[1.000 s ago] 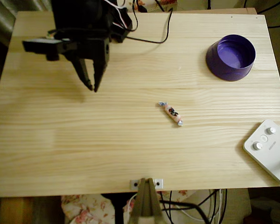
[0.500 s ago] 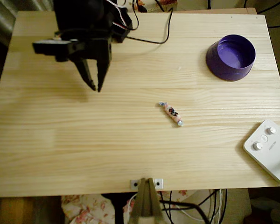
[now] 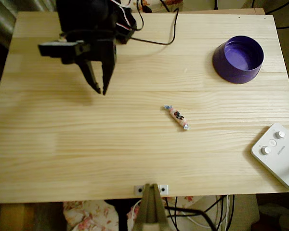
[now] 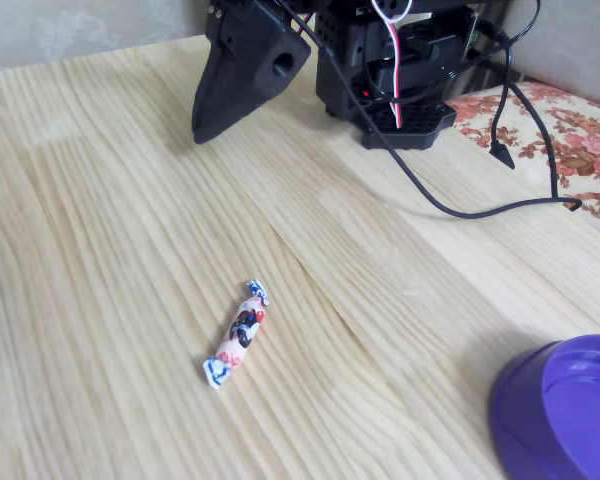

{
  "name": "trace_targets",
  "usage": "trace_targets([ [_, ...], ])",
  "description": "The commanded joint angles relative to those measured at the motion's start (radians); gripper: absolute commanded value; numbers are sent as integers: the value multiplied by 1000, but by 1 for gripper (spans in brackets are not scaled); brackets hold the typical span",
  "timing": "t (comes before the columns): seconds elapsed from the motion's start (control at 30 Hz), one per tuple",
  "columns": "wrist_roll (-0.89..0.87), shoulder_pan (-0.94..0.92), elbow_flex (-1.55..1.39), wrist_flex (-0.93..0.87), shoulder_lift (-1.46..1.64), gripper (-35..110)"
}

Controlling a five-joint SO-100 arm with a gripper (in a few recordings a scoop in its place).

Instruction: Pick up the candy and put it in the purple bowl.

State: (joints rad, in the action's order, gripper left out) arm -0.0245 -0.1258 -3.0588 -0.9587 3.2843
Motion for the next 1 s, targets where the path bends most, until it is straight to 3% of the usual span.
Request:
trace_targets([
  [0.0, -14, -20, 21, 0, 15, 2],
  [0.13, 61, -21, 31, 52, 15, 0],
  [0.37, 77, 29, 213, -31, -3, -1],
  [0.77, 249, 405, 620, -126, -508, 0],
  [0.97, 282, 503, 661, -23, -638, 6],
])
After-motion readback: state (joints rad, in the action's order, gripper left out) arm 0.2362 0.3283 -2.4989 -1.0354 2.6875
